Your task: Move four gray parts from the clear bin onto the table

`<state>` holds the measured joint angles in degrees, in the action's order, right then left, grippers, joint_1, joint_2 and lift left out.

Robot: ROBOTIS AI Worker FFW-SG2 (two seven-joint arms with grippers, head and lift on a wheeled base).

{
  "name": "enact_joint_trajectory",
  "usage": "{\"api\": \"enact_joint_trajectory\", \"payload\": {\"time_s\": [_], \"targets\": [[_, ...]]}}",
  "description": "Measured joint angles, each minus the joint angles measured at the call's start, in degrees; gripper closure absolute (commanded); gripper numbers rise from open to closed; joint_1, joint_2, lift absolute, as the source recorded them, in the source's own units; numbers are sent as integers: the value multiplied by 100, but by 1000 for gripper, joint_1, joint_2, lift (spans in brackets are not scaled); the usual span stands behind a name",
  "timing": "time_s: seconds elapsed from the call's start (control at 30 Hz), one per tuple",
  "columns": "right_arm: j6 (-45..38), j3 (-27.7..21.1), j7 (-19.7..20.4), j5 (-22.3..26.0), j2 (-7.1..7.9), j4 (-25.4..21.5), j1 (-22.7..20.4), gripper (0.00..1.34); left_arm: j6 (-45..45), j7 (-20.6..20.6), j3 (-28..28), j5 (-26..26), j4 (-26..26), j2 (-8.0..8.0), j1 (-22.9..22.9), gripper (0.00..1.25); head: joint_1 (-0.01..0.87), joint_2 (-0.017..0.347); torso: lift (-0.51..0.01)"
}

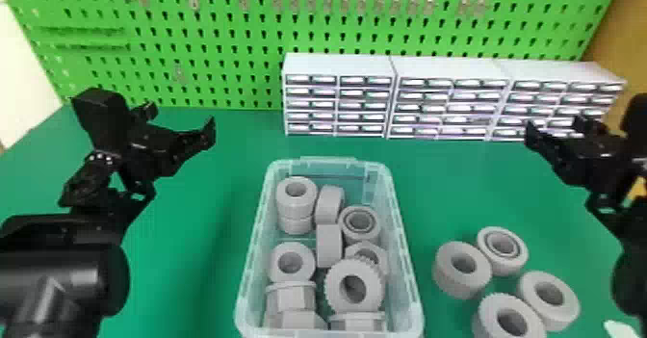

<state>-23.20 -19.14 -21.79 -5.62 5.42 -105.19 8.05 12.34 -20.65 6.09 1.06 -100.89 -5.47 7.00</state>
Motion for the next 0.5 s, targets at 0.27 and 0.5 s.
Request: {"api": "enact_joint_trajectory", "payload": {"time_s": [0.27, 0.5], "targets": [[0, -2, 0, 18, 14, -28, 38, 470, 1, 0, -11, 0, 2, 2, 28, 127, 678, 34, -50], [-23, 55, 0, 34, 26, -43, 33, 470, 1, 0, 45, -4, 5, 19, 13, 127, 678, 34, -50]]}}
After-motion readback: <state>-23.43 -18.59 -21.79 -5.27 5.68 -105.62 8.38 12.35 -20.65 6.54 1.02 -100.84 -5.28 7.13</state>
